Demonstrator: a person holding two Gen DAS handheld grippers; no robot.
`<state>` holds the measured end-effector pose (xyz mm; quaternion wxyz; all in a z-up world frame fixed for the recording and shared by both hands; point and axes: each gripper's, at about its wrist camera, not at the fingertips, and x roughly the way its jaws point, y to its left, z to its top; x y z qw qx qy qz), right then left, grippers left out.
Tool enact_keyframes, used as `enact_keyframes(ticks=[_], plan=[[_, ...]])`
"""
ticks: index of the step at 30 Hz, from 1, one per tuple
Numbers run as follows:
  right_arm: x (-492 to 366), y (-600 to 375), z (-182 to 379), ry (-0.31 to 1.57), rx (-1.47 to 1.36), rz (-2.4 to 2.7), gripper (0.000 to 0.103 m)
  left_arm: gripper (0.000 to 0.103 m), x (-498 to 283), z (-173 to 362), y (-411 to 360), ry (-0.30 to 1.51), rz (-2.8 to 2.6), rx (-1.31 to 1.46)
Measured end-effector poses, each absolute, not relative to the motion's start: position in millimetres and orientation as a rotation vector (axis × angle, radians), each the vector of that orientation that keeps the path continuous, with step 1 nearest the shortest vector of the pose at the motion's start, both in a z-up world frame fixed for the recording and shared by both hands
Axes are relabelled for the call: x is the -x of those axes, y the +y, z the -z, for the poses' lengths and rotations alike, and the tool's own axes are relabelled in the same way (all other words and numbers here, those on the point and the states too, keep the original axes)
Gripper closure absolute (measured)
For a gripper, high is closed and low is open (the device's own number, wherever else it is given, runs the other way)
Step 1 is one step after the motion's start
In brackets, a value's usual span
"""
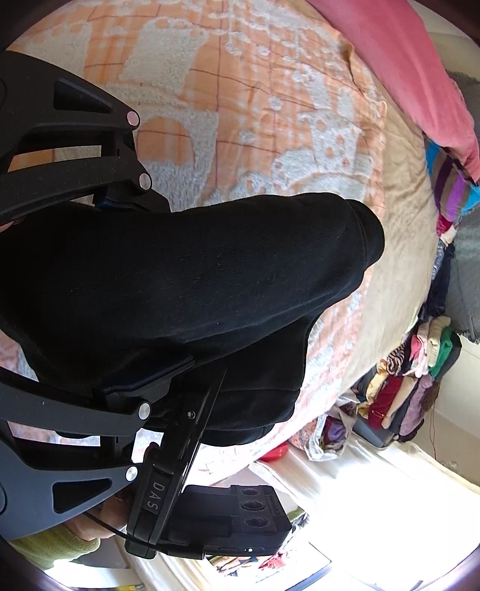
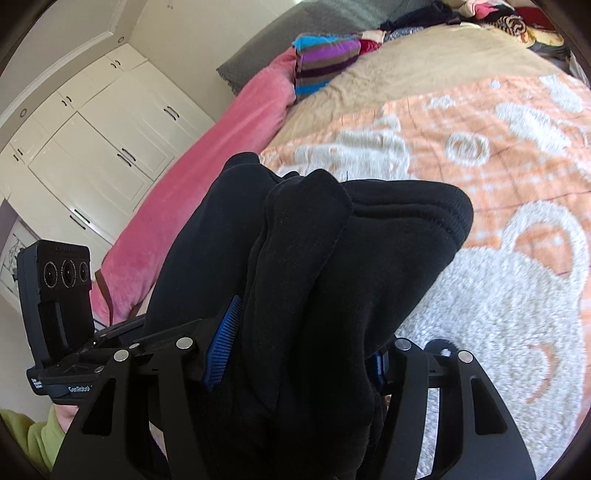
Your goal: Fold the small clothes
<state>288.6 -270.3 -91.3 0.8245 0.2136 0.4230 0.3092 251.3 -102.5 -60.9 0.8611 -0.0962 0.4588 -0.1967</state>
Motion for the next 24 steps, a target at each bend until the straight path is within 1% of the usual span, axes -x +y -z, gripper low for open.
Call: enact_keyframes(ticks=[5, 13, 24], plan=[[-280, -286, 78, 0.882, -0.455, -0.621, 0.046, 0.049, -250, 53, -114, 0.951, 0.439, 0.206], [-270, -306, 72, 0.883, -0.463, -0.566, 0.046, 0.05, -247, 48, -134, 0.947, 0.464, 0.196], [-270, -316, 84, 0.92, -0.454, -0.526, 0.046, 0.05, -248, 62, -144, 0.962, 0.459, 0.2]])
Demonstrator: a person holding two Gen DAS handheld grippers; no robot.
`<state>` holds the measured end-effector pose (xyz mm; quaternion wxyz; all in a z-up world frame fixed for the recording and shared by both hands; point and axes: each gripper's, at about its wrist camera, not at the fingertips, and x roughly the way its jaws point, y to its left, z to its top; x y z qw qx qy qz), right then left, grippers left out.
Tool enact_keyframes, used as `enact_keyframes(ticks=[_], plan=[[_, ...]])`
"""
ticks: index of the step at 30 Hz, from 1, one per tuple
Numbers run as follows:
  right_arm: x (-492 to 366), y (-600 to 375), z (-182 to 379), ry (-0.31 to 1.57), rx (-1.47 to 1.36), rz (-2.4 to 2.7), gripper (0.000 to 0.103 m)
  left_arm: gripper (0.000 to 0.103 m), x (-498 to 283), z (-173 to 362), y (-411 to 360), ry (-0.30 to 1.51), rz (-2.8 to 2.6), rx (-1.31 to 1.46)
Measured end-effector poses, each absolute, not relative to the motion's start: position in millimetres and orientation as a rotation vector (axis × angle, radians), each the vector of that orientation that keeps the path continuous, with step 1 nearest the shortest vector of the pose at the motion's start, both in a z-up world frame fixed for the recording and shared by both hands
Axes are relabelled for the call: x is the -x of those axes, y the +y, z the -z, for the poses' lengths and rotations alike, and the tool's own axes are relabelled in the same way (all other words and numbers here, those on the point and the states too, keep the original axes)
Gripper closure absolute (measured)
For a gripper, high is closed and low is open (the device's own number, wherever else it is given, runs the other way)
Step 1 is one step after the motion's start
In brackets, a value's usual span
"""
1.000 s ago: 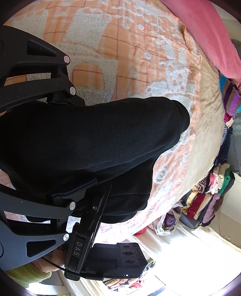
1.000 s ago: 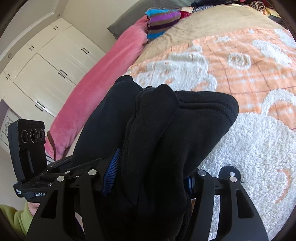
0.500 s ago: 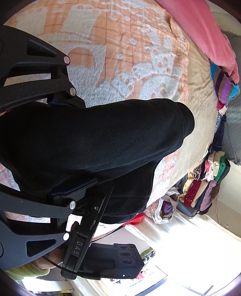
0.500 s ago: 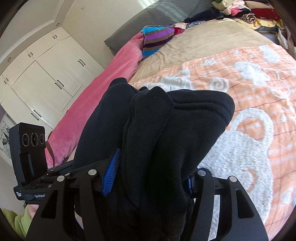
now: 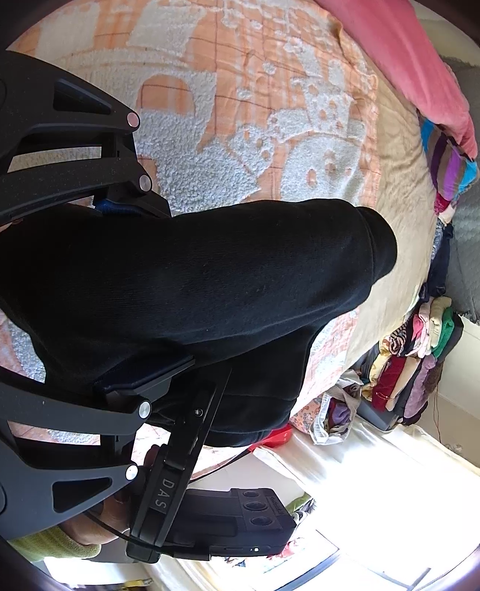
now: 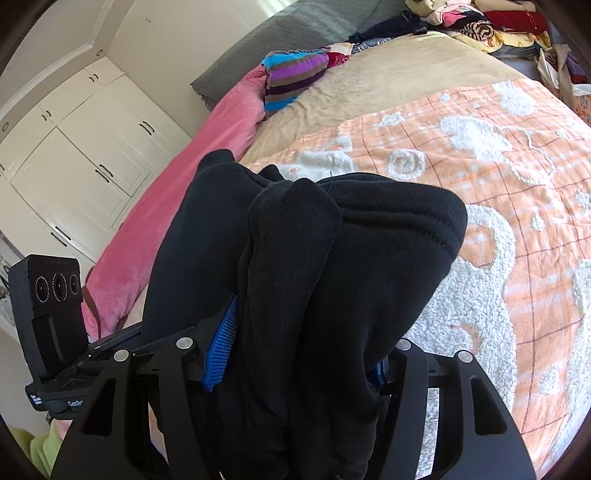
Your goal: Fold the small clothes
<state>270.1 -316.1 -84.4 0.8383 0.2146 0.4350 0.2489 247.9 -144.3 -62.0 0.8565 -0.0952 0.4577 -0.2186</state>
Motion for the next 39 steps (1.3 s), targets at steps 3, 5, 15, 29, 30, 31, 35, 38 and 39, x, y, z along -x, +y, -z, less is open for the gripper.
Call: enact_keyframes(ticks=[3, 5, 15, 29, 30, 31, 35, 38, 39], plan=[[-271, -317, 90, 0.929, -0.448, -0.511, 0.046, 0.05, -250, 70, -147, 0.967, 0.452, 0.188], [-272, -318, 96, 0.936, -0.455, -0.502, 0.046, 0.05, -252, 75, -146, 0.974, 0.445, 0.184], [-275, -312, 121, 0.995, -0.385, -0.409, 0.046, 0.05, -262, 103, -139, 1.024, 0.391, 0.178], [-270, -311, 133, 1.031, -0.23, -0.284, 0.032, 0.045, -261, 111, -136, 1.038, 0.358, 0.157], [-271, -313, 135, 1.038, -0.248, -0.285, 0.031, 0.045, -262, 112, -136, 1.043, 0.356, 0.154], [-274, -314, 138, 1.048, -0.266, -0.278, 0.031, 0.044, -262, 114, -136, 1.045, 0.355, 0.154], [-275, -316, 137, 1.049, -0.295, -0.279, 0.028, 0.044, -262, 115, -136, 1.048, 0.354, 0.155], [-275, -315, 134, 1.041, -0.287, -0.27, 0.021, 0.043, -262, 114, -134, 1.045, 0.352, 0.153], [-271, -318, 131, 1.032, -0.279, -0.267, 0.019, 0.043, -262, 113, -134, 1.045, 0.35, 0.154]])
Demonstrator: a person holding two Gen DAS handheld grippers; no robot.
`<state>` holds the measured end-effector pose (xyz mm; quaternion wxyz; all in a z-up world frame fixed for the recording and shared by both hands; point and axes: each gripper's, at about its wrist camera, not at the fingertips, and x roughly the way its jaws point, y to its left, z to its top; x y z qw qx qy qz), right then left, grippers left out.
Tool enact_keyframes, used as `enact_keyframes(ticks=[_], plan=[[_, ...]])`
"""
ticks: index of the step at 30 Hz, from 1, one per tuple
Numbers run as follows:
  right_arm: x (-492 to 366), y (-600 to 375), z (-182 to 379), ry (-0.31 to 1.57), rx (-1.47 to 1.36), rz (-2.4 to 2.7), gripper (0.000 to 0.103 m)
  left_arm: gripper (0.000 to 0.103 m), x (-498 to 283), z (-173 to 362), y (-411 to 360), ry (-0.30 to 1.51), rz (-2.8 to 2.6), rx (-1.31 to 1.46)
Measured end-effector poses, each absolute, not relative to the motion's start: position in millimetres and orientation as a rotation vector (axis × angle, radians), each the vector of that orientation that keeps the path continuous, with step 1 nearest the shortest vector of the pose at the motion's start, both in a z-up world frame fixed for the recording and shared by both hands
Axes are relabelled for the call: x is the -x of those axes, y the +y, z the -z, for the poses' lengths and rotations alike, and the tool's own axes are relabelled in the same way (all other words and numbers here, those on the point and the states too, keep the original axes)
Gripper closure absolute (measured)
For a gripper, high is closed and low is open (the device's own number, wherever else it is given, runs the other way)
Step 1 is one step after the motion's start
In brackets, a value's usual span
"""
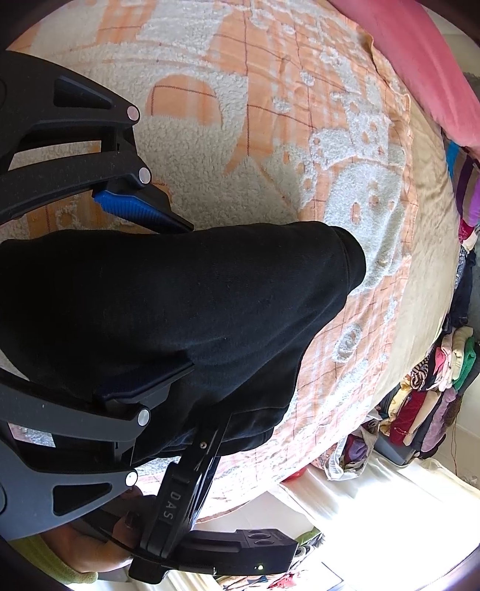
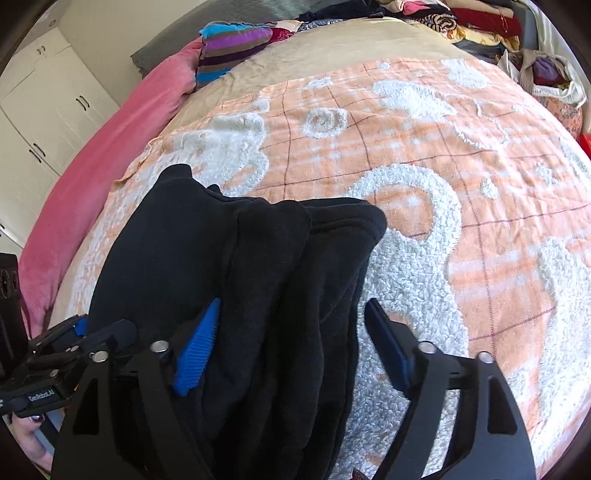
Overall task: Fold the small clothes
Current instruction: 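Open both tools and withdraw them from the folded shirt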
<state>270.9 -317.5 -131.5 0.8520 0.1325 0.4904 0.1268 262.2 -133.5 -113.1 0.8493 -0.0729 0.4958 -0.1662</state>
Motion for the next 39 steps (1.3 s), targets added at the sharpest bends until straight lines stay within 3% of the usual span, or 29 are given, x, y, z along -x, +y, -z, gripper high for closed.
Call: enact_keyframes(ticks=[10, 12, 15, 23, 25, 39], plan=[[-262, -324, 116, 0.977, -0.276, -0.248, 0.017, 0.043, -259, 105, -128, 1.033, 0.337, 0.15], [-260, -326, 113, 0.969, -0.283, -0.245, 0.007, 0.043, -257, 102, -127, 1.028, 0.333, 0.148], [-257, -327, 106, 0.945, -0.295, -0.251, 0.006, 0.043, -255, 99, -124, 1.021, 0.326, 0.148], [-238, -325, 74, 0.854, -0.282, -0.274, 0.005, 0.022, -244, 80, -113, 0.982, 0.297, 0.127], [-232, -324, 65, 0.819, -0.277, -0.28, 0.005, 0.011, -240, 74, -110, 0.967, 0.283, 0.118], [-175, -328, 20, 0.643, -0.238, -0.261, 0.005, 0.01, -209, 23, -98, 0.848, 0.253, 0.06]])
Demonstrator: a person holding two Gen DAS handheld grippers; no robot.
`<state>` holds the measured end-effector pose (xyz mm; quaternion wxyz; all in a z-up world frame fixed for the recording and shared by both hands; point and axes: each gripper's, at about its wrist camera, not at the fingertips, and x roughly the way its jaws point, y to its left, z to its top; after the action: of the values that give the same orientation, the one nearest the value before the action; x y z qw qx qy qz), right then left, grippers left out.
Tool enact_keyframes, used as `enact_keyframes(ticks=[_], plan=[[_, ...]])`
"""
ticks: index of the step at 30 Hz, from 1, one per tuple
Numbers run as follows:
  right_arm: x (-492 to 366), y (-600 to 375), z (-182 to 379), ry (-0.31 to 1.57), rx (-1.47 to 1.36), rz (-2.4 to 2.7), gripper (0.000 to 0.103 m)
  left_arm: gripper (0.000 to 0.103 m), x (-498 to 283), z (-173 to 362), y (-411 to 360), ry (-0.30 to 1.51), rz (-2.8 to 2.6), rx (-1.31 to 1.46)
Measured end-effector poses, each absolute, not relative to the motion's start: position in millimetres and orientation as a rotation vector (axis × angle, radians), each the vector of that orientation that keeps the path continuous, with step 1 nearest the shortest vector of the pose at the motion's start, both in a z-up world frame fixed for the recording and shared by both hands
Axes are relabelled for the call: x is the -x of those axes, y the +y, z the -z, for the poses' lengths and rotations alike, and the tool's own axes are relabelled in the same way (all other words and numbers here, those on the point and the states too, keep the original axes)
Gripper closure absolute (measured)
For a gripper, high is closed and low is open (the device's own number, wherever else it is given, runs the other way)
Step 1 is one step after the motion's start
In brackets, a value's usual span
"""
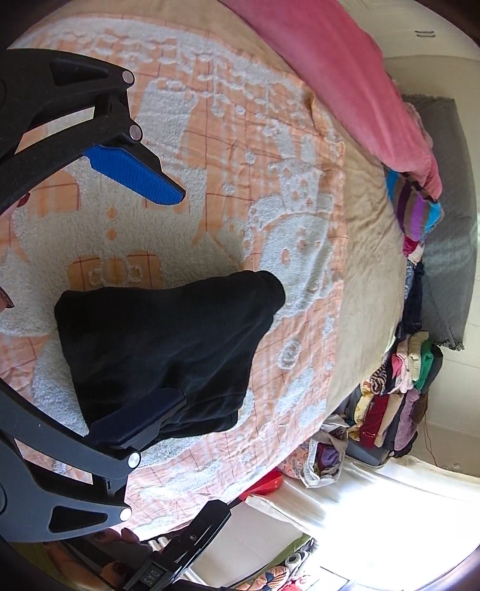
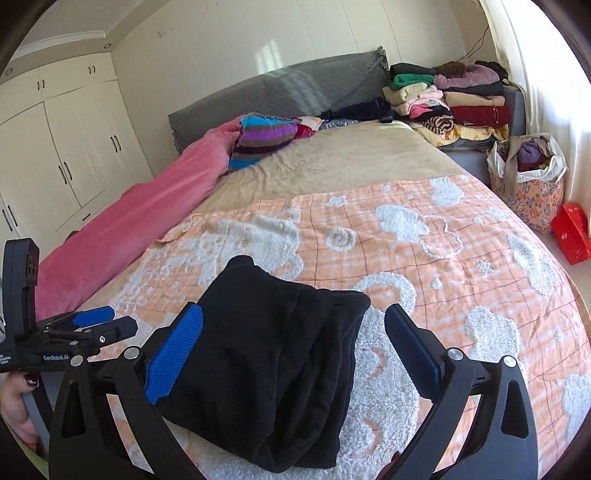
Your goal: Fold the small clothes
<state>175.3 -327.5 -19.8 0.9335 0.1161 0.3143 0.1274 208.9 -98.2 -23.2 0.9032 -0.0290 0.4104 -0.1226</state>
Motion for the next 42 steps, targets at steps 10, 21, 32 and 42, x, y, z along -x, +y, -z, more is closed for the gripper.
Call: enact_keyframes(ticks=[10, 21, 32, 42], plan=[[-129, -326, -6, 0.601, -0.218, -0.269, 0.005, 0.01, -172, -5, -81, 0.784, 0.211, 0.05], [-77, -326, -23, 0.6, -0.208, -0.244, 0.005, 0.01, -132, -19, -67, 0.761, 0.204, 0.056], [-28, -323, -35, 0.598, -0.16, -0.217, 0.005, 0.009, -98, -20, -64, 0.762, 0.211, 0.047], [-4, -308, -42, 0.537, -0.122, -0.221, 0.005, 0.009, -72, -22, -63, 0.728, 0.211, 0.04]])
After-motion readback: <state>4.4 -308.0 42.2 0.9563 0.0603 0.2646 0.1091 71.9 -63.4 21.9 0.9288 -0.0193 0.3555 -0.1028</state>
